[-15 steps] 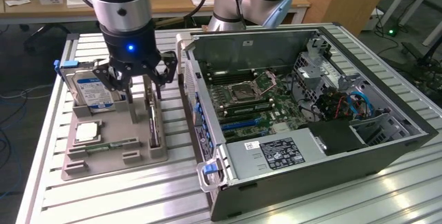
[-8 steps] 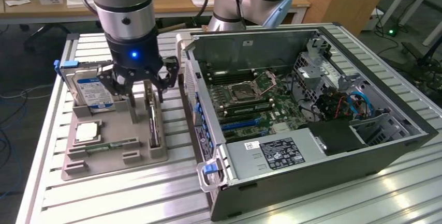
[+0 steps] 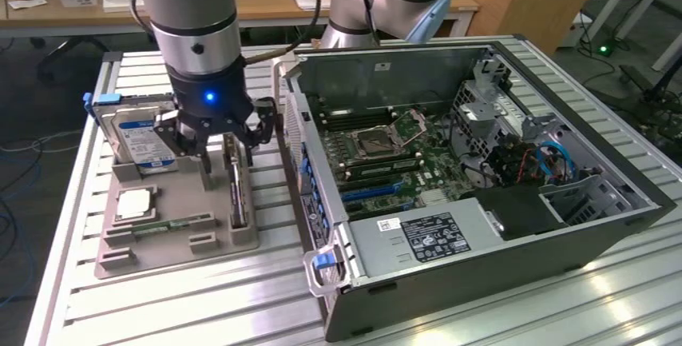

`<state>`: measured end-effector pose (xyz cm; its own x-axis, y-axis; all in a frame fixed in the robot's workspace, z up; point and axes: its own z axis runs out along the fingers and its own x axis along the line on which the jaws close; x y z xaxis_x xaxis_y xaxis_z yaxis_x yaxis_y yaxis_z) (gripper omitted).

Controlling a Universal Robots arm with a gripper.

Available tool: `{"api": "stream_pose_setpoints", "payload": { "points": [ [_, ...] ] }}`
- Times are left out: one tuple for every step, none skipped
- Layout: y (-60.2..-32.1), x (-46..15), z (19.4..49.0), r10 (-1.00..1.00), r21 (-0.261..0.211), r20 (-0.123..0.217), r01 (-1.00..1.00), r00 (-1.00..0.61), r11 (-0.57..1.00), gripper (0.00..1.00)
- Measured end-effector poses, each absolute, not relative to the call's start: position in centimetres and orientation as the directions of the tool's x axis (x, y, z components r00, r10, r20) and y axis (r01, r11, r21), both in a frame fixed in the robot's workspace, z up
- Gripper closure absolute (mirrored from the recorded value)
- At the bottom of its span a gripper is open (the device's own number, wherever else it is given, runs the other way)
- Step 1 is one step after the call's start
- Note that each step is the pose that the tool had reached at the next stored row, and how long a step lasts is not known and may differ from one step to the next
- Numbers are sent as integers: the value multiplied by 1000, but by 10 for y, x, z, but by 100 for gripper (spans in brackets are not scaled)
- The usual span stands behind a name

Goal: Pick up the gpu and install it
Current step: 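Pick up the gpu and move the gpu toward the slot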

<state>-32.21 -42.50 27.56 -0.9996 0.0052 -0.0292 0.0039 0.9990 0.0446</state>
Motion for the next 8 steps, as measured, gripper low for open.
{"api": "stream_pose_setpoints", "payload": {
  "points": [
    [-425,-322,274,5,45,-29,4,-1000,999,39],
    [-425,-322,272,5,45,-29,4,-1000,999,39],
    [-425,-322,270,5,45,-30,4,-1000,999,39],
    [-425,-322,268,5,45,-30,4,-1000,999,39],
    [-425,-322,267,5,45,-30,4,-1000,999,39],
    [-426,-322,265,5,45,-30,4,-1000,999,39],
    [-426,-322,263,5,45,-30,4,-1000,999,39],
    [-426,-322,261,5,45,-31,4,-1000,999,39]
  ]
}}
